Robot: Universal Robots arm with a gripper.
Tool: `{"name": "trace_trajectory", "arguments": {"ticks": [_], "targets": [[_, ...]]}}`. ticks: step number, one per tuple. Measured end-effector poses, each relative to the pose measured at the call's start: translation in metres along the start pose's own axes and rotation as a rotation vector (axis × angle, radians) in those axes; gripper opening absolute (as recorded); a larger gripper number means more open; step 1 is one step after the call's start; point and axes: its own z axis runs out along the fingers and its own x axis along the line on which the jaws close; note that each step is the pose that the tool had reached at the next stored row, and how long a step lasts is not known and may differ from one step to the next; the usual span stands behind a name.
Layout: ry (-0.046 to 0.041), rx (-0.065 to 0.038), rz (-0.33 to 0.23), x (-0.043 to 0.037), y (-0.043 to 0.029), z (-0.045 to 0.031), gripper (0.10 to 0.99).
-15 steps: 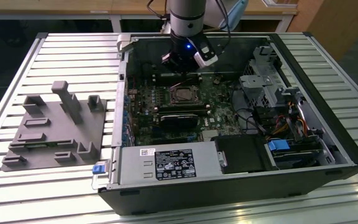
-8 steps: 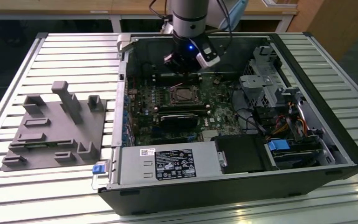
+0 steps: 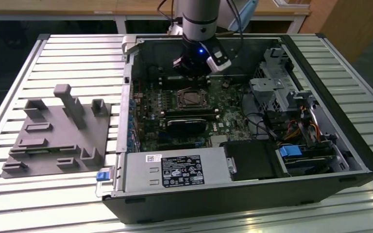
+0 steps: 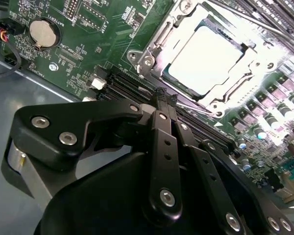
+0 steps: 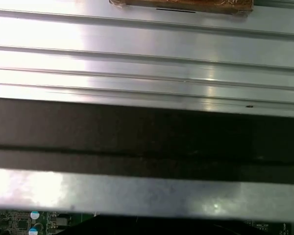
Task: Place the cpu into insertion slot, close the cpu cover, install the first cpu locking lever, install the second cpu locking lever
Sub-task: 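Install the first cpu locking lever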
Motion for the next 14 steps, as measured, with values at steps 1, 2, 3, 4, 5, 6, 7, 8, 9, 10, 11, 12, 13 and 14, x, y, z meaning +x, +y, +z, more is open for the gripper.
{"name": "trace_trajectory", "arguments": {"ticks": [1,2,3,4,5,6,7,8,9,10,11,12,13,14], "targets": [[0.0003,0.0,0.0,-0.0005,0.0001,0.0009,0.106],[0.0004,0.0,0.0,-0.001,0.0001,0.0018,0.106],[0.0007,0.0,0.0,-0.0013,0.0002,0.0027,0.106],[0.0009,0.0,0.0,-0.0016,0.0002,0.0038,0.106],[0.0012,0.0,0.0,-0.0018,0.0001,0.0048,0.106],[0.0017,0.0,0.0,-0.002,0.0,0.006,0.106],[0.0022,0.0,0.0,-0.0021,-0.0001,0.0073,0.106],[0.0026,0.0,0.0,-0.0022,-0.0002,0.0087,0.106],[0.003,0.0,0.0,-0.0024,-0.0003,0.0099,0.106],[0.0031,0.0,0.0,-0.0025,-0.0004,0.0111,0.106],[0.0033,0.0,0.0,-0.0026,-0.0005,0.0119,0.106],[0.0033,0.0,0.0,-0.0026,-0.0006,0.0123,0.106],[0.0034,0.0,0.0,-0.0026,-0.0006,0.0123,0.106],[0.0034,0.0,0.0,-0.0026,-0.0006,0.0123,0.106]]}}
